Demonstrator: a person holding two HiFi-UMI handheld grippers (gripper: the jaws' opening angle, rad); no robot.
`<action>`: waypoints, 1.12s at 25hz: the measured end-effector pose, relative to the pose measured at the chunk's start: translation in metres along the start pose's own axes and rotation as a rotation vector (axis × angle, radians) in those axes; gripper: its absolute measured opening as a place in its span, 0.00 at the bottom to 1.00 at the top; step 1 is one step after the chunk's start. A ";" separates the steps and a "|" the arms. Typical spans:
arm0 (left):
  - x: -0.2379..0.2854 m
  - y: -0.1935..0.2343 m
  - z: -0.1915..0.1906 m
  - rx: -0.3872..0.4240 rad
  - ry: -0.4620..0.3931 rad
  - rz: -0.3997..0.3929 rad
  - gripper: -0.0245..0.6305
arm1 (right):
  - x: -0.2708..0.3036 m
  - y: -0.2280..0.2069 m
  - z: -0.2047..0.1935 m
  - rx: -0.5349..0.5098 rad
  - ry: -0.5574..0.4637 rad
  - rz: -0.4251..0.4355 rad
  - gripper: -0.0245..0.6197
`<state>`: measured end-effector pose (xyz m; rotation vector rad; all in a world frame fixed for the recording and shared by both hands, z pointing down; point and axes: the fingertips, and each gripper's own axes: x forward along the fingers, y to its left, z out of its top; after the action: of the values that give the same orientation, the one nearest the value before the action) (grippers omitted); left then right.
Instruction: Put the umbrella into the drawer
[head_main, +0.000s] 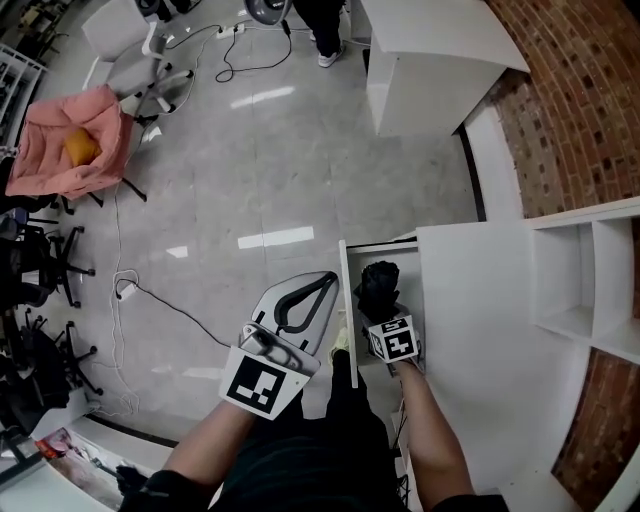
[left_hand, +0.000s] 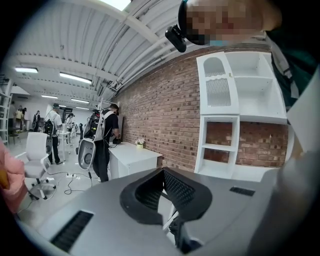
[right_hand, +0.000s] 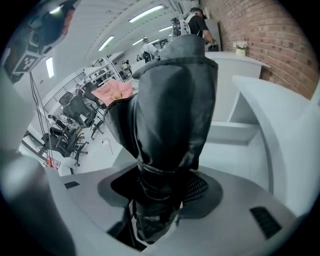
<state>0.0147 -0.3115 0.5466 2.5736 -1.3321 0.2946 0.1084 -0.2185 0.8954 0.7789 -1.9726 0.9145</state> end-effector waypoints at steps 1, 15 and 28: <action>0.002 0.001 -0.002 0.000 0.004 0.001 0.05 | 0.007 -0.002 -0.004 0.009 0.018 0.006 0.38; 0.045 0.012 -0.051 -0.090 0.054 -0.016 0.05 | 0.076 -0.026 -0.032 0.059 0.219 0.039 0.38; 0.058 0.019 -0.074 -0.108 0.109 0.016 0.05 | 0.101 -0.044 -0.054 0.145 0.363 0.069 0.40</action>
<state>0.0266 -0.3450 0.6356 2.4230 -1.2938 0.3505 0.1155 -0.2175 1.0177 0.5788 -1.6368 1.1616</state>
